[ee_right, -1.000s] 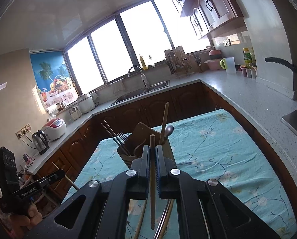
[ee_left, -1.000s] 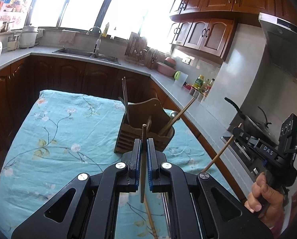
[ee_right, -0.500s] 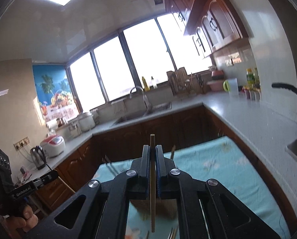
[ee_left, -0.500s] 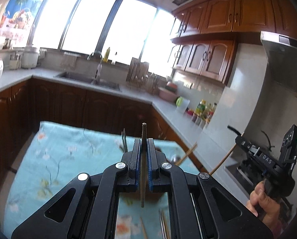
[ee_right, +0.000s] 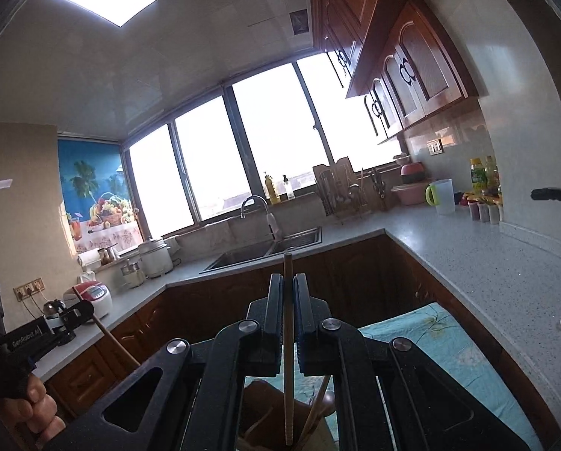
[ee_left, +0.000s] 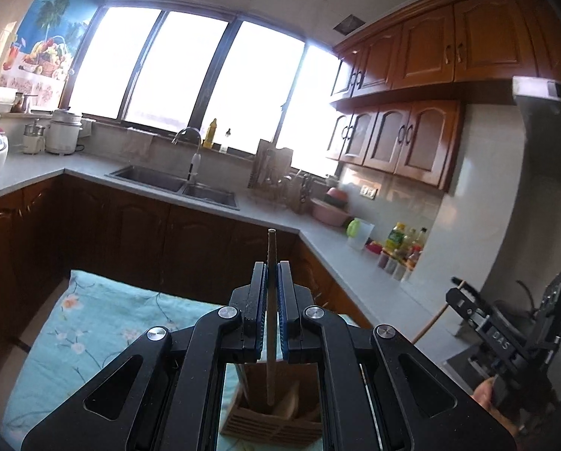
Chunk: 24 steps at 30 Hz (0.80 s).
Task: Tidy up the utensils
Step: 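Lift both chopsticks and lower them into the wooden holder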
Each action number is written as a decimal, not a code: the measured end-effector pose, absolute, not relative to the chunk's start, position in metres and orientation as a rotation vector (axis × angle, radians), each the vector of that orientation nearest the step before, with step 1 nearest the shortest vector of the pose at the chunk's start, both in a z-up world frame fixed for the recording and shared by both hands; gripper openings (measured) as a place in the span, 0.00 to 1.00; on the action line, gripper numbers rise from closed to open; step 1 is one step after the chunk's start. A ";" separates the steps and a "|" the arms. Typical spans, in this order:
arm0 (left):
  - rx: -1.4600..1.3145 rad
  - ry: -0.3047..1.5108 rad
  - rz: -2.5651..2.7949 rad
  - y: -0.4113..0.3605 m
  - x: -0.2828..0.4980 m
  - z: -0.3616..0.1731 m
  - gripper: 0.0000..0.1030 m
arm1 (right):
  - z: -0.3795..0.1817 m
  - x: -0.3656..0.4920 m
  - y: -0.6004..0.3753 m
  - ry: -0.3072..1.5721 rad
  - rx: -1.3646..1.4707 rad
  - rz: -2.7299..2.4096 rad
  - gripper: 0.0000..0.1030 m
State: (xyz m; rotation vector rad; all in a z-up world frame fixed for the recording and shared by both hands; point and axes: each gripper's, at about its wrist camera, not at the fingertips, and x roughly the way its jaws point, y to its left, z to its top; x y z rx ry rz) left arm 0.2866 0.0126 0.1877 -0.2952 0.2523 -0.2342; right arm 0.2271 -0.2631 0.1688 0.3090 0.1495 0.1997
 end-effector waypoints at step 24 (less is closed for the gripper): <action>-0.241 0.462 -0.232 -0.016 0.319 0.097 0.05 | 0.098 0.242 -0.254 0.339 0.303 0.216 0.06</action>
